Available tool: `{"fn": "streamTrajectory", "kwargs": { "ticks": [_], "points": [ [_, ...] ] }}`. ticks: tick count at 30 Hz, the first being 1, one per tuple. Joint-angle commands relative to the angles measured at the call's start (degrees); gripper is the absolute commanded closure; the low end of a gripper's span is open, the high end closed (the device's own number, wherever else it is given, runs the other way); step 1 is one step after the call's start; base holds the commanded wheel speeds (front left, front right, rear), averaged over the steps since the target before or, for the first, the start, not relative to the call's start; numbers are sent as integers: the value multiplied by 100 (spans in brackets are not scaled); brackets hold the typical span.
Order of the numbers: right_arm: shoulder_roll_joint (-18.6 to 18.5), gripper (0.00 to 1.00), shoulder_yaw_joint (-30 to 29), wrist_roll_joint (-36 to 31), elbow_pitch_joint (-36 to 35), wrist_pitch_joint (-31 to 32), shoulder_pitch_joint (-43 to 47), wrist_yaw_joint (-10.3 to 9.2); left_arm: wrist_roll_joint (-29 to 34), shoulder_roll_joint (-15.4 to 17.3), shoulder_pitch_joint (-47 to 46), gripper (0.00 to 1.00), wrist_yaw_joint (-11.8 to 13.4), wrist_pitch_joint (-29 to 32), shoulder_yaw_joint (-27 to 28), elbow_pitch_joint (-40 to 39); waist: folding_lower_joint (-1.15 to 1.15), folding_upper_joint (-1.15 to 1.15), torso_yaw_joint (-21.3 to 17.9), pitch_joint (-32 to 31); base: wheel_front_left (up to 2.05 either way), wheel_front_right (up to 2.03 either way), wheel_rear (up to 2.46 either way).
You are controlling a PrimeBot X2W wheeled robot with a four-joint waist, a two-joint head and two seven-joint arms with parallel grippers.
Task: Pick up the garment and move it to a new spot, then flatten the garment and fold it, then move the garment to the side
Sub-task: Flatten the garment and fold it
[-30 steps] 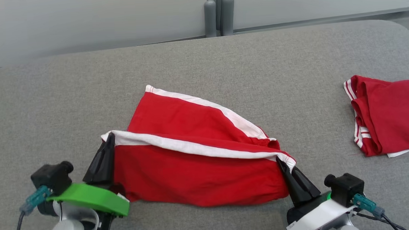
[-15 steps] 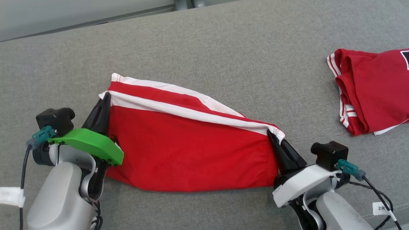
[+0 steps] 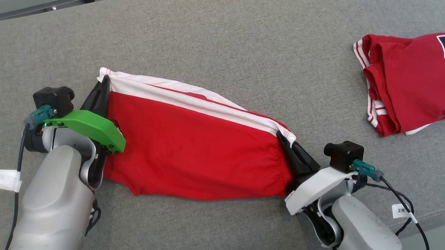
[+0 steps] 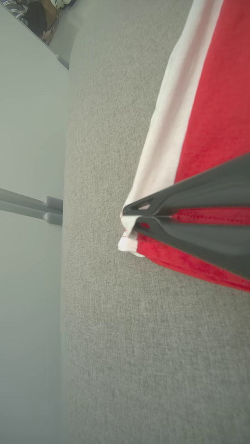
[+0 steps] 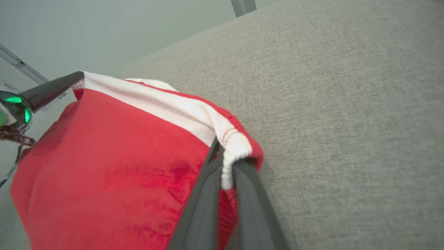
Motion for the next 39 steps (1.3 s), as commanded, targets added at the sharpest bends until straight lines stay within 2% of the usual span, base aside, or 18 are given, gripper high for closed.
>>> {"fn": "streamTrajectory", "kwargs": {
  "ticks": [1, 4, 5, 6, 7, 8, 9, 10, 11, 12, 13, 14, 25, 31, 39],
  "points": [
    [-2, 100, 38, 52, -11, -14, -63, -3, -21, 59, -174, 100, -16, -29, -22, 106, 0, 18, -6, 7, 0, 0, 0],
    [-2, 85, 84, 54, -73, -16, -83, -4, 22, 85, -320, 100, -14, -18, -123, 337, 0, 18, -19, 8, 0, 0, 0],
    [-4, 73, 96, 49, -89, -16, -87, -3, 30, 86, -360, 100, -14, -22, -151, 405, 0, 18, -24, 4, 0, 0, 0],
    [-4, 73, 96, 49, -89, -16, -87, -3, 30, 86, -360, 100, -14, -22, -151, 405, 0, 18, -24, 4, 0, 0, 0],
    [-3, 51, 99, 44, -113, -16, -98, -3, 26, 86, -406, 100, -15, -39, -172, 472, 0, 18, -29, 0, 0, 0, 0],
    [-4, 10, 98, 41, -143, -17, -105, -3, 8, 79, -444, 98, -15, -57, -196, 527, 0, 18, -33, -3, 0, 0, 0],
    [-3, 0, 84, 24, -181, -17, -108, -3, -3, 70, -478, 75, -16, -80, -227, 572, 0, 18, -37, -8, 0, 0, 0],
    [-2, 0, 79, 5, -205, -17, -99, -3, -19, 47, -513, 60, -16, -84, -260, 616, 0, 18, -40, -14, 0, 0, 0],
    [-2, 0, 67, -17, -240, -17, -87, -4, -31, 25, -536, 50, -16, -100, -297, 652, 0, 18, -43, -20, 0, 0, 0],
    [-4, 0, 47, -32, -275, -17, -68, -3, -39, 9, -551, 23, -17, -111, -342, 682, 0, 18, -44, -29, 0, 0, 0],
    [-5, 0, 41, -44, -299, -17, -34, -4, -43, 1, -564, 3, -17, -109, -394, 708, 0, 18, -47, -42, 0, 0, 0],
    [-5, 0, 34, -76, -323, -17, 3, -4, -48, -3, -585, 0, -17, -116, -459, 730, 0, 18, -50, -56, 0, 0, 0],
    [-7, 0, -260, -392, -619, -18, 388, -3, -196, 77, -685, 0, -18, -142, -781, 1076, 0, 18, -27, -322, 0, 0, 0],
    [-8, 0, -627, -616, -919, 40, 722, -3, -423, 114, -337, 0, -18, -247, -840, 949, 0, 18, 109, -603, 0, 0, 0],
    [-7, 0, -1060, -967, -1445, 438, 1283, -3, -763, 132, 343, 0, -18, -179, -941, 814, 0, 18, 297, -1120, 0, 0, 0]
  ]
}}
